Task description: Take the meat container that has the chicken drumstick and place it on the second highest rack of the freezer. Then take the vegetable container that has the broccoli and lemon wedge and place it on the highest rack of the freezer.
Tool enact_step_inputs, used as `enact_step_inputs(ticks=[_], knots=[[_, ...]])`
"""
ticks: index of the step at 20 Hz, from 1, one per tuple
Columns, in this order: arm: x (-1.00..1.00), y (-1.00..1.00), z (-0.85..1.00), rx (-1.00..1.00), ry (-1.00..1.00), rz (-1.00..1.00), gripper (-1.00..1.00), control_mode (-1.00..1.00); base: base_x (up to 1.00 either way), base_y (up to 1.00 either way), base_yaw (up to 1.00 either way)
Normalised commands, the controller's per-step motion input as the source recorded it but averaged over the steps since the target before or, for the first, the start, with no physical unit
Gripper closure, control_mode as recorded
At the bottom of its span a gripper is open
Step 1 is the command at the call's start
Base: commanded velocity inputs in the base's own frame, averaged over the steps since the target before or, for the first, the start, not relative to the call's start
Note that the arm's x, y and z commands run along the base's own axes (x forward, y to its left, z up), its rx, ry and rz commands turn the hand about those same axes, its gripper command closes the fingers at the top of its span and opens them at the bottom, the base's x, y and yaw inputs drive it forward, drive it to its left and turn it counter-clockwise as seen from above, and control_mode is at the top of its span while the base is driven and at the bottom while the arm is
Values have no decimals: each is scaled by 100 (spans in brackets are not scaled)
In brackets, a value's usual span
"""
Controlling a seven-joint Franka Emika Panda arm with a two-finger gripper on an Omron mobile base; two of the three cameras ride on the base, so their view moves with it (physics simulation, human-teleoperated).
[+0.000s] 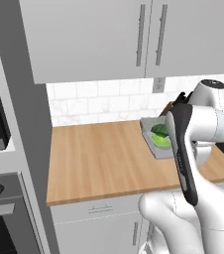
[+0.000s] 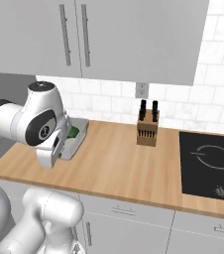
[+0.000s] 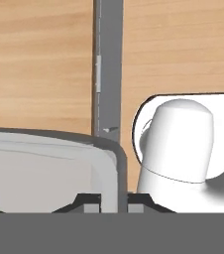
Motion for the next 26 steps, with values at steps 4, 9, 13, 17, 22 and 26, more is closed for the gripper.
enact_step_inputs(ticks=[4, 9, 13, 17, 22, 26], knots=[[-8, 0, 0, 0, 0, 1, 100, 100, -56, -28, 9], [0, 0, 0, 0, 0, 0, 100, 100, -90, -71, 36], [0, 0, 0, 0, 0, 0, 100, 100, -41, -34, 66], [0, 0, 0, 0, 0, 0, 100, 100, -14, -7, 87], [0, 0, 0, 0, 0, 0, 100, 100, -6, 0, 99], [0, 0, 0, 0, 0, 0, 100, 100, -1, 0, 99]])
